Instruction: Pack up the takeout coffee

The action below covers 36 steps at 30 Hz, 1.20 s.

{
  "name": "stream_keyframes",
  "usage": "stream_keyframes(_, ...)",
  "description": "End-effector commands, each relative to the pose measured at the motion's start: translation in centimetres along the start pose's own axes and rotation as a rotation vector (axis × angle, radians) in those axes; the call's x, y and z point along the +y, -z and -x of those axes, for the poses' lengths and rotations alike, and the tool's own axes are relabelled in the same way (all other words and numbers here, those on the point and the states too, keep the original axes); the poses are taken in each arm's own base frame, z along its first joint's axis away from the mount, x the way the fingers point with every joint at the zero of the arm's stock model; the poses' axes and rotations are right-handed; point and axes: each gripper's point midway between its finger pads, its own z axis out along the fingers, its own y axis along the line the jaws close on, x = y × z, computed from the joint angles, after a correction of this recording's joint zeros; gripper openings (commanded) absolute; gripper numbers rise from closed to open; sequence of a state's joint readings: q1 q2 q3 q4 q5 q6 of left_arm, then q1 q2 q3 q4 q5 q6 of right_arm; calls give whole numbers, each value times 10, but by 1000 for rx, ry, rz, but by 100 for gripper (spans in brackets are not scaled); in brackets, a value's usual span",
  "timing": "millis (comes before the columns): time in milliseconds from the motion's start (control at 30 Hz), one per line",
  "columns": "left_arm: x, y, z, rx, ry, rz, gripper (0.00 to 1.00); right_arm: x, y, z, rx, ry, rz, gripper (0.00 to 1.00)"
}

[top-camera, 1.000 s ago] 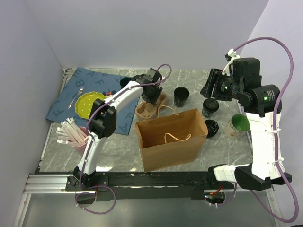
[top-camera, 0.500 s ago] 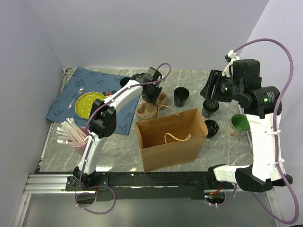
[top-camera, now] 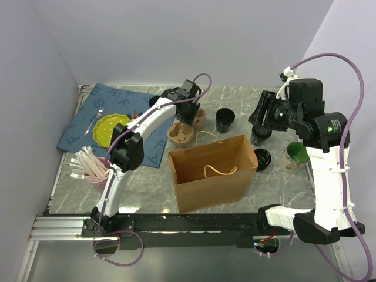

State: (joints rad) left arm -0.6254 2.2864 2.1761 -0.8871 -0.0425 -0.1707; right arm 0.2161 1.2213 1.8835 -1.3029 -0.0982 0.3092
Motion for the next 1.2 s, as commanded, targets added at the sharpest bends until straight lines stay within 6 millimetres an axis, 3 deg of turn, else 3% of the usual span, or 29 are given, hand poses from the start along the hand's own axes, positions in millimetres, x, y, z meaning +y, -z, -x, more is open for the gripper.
stream_keyframes(0, -5, 10, 13, -23, 19, -17, 41, 5, 5, 3, -39, -4, 25, 65)
stream_keyframes(133, 5, 21, 21, -58, 38, 5, 43, 2, 5, -1, -33, 1, 19, 65)
stream_keyframes(300, 3, 35, 31, -73, 66, -54, 50, 3, 6, 0, -31, 5, 23, 65)
stream_keyframes(500, 10, 20, 14, 2, 81, -48, 43, 1, 7, -2, -27, 8, 14, 65)
stream_keyframes(833, 3, 26, 16, -29, 90, -73, 67, 1, 14, -8, -40, -18, 20, 65)
stream_keyframes(1167, -2, 4, 9, 3, 85, -45, 65, 1, 11, -9, -39, -24, 20, 65)
